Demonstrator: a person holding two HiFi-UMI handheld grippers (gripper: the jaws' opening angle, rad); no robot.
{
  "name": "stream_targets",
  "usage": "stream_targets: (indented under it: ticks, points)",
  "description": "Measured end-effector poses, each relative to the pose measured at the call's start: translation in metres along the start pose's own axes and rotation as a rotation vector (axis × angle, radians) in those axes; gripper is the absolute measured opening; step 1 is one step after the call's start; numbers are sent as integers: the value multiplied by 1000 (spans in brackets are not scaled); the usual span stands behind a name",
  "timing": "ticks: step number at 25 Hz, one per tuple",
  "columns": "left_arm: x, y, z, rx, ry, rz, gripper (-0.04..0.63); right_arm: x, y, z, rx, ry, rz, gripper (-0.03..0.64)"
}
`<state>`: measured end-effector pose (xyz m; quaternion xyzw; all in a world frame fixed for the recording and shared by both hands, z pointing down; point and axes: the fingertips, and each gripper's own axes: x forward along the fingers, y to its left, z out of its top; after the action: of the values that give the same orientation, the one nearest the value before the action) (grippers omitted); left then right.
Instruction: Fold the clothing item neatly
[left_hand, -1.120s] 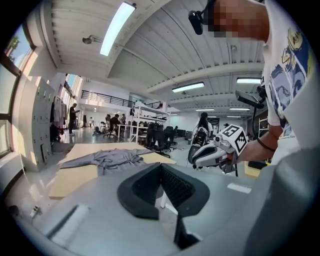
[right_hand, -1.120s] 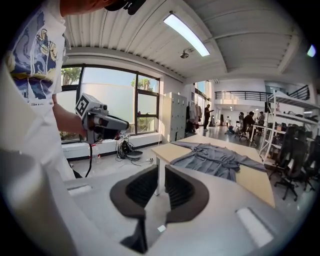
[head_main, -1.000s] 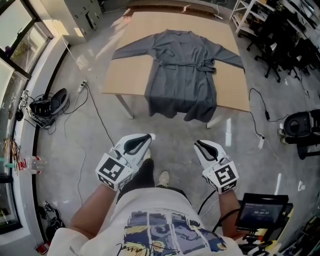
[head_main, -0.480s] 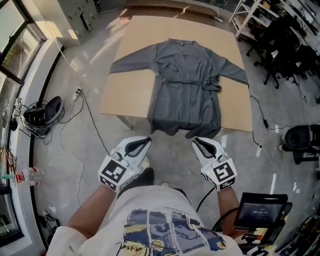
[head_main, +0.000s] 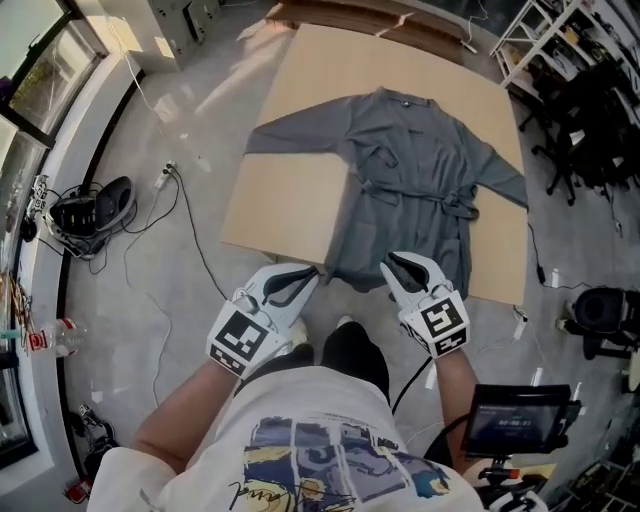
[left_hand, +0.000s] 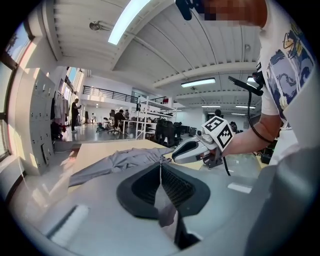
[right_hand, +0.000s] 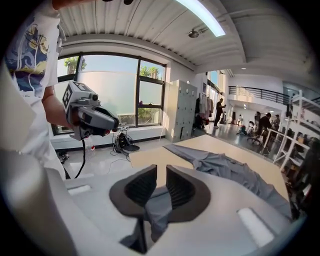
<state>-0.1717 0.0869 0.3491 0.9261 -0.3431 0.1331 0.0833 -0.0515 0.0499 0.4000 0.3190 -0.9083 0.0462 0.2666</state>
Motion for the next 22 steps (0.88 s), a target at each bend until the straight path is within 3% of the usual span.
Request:
stream_targets:
  ticks: [5,13,22]
  points:
    - [6,39,-4,-39,12,61,21,76,-21,32,-72,2,106,46]
    - [12,99,15,-114,21,240,37,219,-38,84,-183,31,358,61]
    - [30,146,21,-173,43,326,37,381,-41,91,-277,141,483,84]
